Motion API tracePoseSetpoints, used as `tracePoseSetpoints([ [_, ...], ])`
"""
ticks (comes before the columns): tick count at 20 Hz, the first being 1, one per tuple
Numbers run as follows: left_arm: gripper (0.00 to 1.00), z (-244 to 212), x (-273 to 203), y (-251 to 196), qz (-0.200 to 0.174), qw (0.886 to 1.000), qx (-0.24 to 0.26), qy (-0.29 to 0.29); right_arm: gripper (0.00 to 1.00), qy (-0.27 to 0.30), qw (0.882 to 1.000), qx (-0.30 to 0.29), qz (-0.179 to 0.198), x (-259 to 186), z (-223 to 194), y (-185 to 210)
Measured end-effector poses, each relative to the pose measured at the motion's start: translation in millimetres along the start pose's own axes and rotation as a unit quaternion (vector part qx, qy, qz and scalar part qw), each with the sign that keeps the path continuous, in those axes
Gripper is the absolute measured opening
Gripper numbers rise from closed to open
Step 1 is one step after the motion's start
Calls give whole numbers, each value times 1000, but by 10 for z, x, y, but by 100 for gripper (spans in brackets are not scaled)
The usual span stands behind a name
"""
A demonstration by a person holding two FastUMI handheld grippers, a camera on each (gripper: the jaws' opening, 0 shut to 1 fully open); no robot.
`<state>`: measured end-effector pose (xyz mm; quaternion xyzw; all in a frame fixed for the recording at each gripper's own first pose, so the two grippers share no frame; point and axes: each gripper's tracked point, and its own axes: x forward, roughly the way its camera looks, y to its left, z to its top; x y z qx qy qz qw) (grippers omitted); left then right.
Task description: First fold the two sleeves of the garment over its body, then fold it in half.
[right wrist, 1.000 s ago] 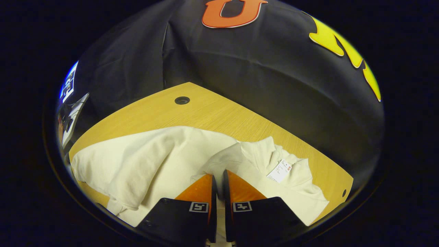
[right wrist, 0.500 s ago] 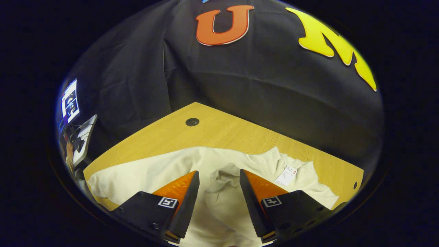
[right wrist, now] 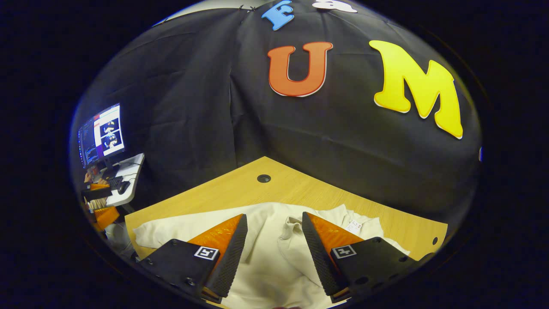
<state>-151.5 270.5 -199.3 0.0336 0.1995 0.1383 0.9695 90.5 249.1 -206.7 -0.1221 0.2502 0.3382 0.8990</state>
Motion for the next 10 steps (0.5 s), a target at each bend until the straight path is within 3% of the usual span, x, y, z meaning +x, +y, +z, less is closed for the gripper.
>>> tracePoseSetpoints([
  [5, 100, -708, 18, 138, -31, 997, -10, 66, 80, -3, 1000, -17, 11, -543, -97, 202],
  [10, 100, -1311, 171, 345, -42, 991, -11, 130, 80, 12, 1000, -16, -10, -875, -251, 33],
])
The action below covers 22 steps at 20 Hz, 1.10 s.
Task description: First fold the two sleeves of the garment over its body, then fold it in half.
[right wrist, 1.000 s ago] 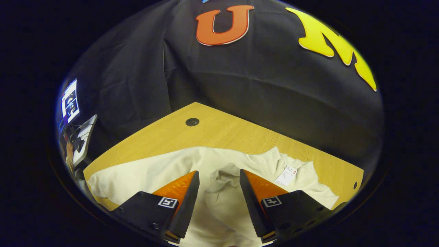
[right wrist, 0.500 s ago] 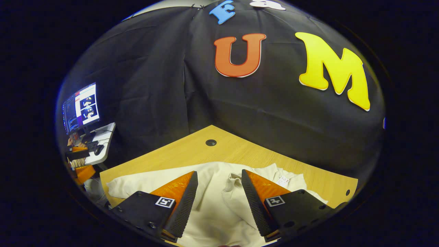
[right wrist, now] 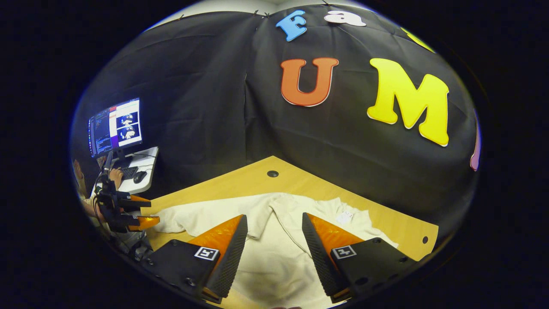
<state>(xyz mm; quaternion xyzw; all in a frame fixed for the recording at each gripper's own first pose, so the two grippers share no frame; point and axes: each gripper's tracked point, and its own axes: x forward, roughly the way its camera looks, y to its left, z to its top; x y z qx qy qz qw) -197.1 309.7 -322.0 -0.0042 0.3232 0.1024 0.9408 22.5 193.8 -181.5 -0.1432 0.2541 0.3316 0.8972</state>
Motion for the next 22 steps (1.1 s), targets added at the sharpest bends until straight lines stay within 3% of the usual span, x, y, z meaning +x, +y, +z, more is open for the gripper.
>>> tracePoseSetpoints([
  [5, 100, -252, 187, -5, -35, 998, -40, 43, 80, 16, 998, 43, -37, -151, -142, -327],
  [9, 93, -300, 212, 40, -26, 998, -37, 47, 80, 17, 995, 91, -46, -250, -188, -440],
  [13, 55, -332, 179, 47, -13, 995, -75, 71, 81, 16, 992, 122, -25, -297, -197, -384],
  [14, 38, -328, 193, 37, -13, 994, -76, 72, 80, 15, 992, 123, -24, -302, -200, -387],
  [18, 20, -311, 197, 9, -27, 993, -80, 82, 80, 19, 985, 172, 8, -398, -249, -340],
  [22, 8, -259, 166, -36, -33, 991, -85, 99, 79, 17, 976, 216, 3, -493, -372, -466],
])
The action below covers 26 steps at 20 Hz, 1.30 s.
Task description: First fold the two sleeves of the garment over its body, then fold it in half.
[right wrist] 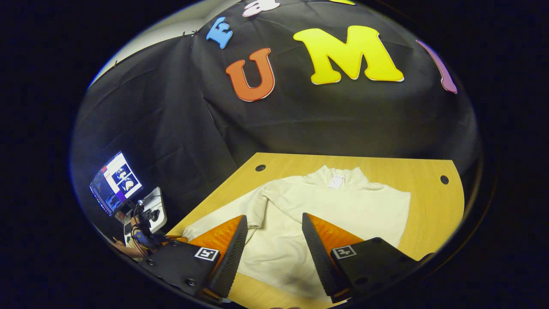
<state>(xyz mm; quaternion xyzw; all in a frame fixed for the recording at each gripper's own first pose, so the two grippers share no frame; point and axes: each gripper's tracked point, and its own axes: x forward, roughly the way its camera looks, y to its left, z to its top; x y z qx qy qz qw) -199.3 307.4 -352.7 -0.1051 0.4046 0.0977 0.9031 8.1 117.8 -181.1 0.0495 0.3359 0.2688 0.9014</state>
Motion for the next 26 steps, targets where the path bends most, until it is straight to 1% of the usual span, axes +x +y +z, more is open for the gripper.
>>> tracePoseSetpoints([
  [1, 7, 35, -26, -38, 0, 1000, 8, 0, 84, 0, 1000, 3, 0, -54, -18, -25],
  [3, 6, 192, -88, -174, -9, 1000, 16, -12, 86, -2, 1000, 9, 4, -105, -46, -37],
  [5, 6, 397, -159, -279, -16, 999, 17, -31, 85, -10, 1000, 13, 6, -204, -27, -92],
  [6, 5, 527, -190, -314, -15, 999, 17, -42, 80, -22, 1000, 16, 8, -262, 35, -114],
  [7, 5, 645, -230, -363, -15, 998, 15, -51, 88, -38, 999, 21, 16, -320, 108, -87],
  [8, 6, 799, -282, -447, -21, 998, 16, -63, 84, -50, 998, 26, 25, -397, 186, -73],
  [9, 5, 948, -322, -547, -29, 997, 19, -75, 91, -59, 997, 30, 31, -479, 236, -102],
  [11, 5, 1258, -390, -782, -48, 994, 30, -95, 93, -74, 996, 33, 36, -647, 353, -170],
  [12, 5, 1418, -425, -914, -57, 992, 40, -109, 92, -84, 996, 29, 29, -714, 424, -241],
  [14, 5, 1728, -455, -1170, -74, 987, 63, -129, 93, -108, 994, 16, 2, -876, 533, -417],
  [16, 5, 1980, -470, -1451, -96, 982, 76, -141, 93, -127, 992, 5, -8, -1099, 596, -457],
  [17, 5, 2135, -500, -1599, -103, 980, 84, -149, 93, -133, 991, 1, -11, -1205, 587, -492],
  [19, 5, 2437, -589, -1876, -122, 970, 117, -176, 93, -140, 990, -4, -19, -1354, 565, -558],
  [23, 5, 2945, -595, -2590, -184, 952, 142, -199, 94, -153, 987, 4, -45, -1620, 483, -757],
  [26, 5, 3148, -569, -3224, -236, 936, 164, -205, 93, -169, 982, 23, -75, -1815, 489, -974],
])
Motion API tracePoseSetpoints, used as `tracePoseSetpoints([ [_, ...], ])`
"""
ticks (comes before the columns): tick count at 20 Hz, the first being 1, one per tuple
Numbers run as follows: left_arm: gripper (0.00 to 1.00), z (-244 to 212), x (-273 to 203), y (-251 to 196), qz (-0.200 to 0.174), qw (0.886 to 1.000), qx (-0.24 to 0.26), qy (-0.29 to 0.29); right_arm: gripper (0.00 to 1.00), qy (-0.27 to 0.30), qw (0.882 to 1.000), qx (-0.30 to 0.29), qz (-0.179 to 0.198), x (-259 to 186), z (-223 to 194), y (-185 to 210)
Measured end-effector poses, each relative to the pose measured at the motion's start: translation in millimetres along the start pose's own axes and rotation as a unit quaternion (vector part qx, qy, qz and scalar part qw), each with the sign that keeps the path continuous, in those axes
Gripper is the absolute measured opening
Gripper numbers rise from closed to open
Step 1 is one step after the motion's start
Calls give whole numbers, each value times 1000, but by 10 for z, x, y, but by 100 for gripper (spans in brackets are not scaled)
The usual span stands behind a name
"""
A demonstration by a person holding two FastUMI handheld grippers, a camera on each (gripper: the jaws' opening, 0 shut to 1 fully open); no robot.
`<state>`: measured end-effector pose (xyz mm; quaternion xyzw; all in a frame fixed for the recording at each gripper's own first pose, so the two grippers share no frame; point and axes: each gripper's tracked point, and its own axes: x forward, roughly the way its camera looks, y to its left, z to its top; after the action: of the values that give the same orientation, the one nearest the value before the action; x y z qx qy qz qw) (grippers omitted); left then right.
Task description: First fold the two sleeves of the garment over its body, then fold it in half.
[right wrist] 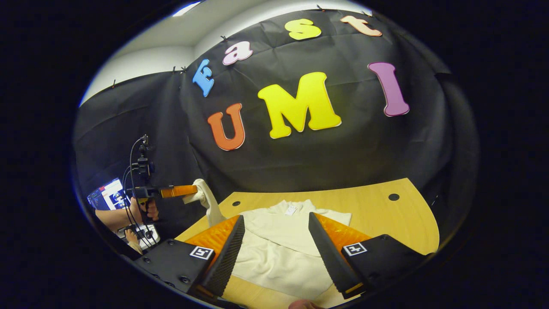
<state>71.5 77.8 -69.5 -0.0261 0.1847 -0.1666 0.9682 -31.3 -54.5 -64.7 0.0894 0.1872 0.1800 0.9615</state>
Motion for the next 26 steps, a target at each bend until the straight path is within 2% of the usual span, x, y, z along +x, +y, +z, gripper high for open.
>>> tracePoseSetpoints([
  [5, 4, 161, 709, -929, -103, 994, 42, 9, 93, -30, 998, 10, -54, -395, 66, -388],
  [10, 5, -273, 1405, -1625, -165, 983, 61, 54, 93, -32, 993, 9, -112, -732, 10, -728],
  [12, 5, -562, 1700, -1767, -167, 981, 70, 74, 93, -30, 991, 14, -131, -866, -19, -843],
  [16, 5, -1164, 2102, -1967, -162, 976, 51, 136, 93, -19, 985, 16, -168, -1013, -51, -1015],
  [22, 10, -1677, 2340, -2233, -164, 969, 31, 179, 93, 3, 977, 17, -212, -1228, -146, -1199],
  [25, 12, -1872, 2391, -2267, -162, 967, 30, 195, 93, 13, 976, 12, -219, -1309, -174, -1221],
  [26, 17, -1903, 2403, -2260, -158, 967, 30, 198, 93, 17, 975, 9, -220, -1319, -181, -1227],
])
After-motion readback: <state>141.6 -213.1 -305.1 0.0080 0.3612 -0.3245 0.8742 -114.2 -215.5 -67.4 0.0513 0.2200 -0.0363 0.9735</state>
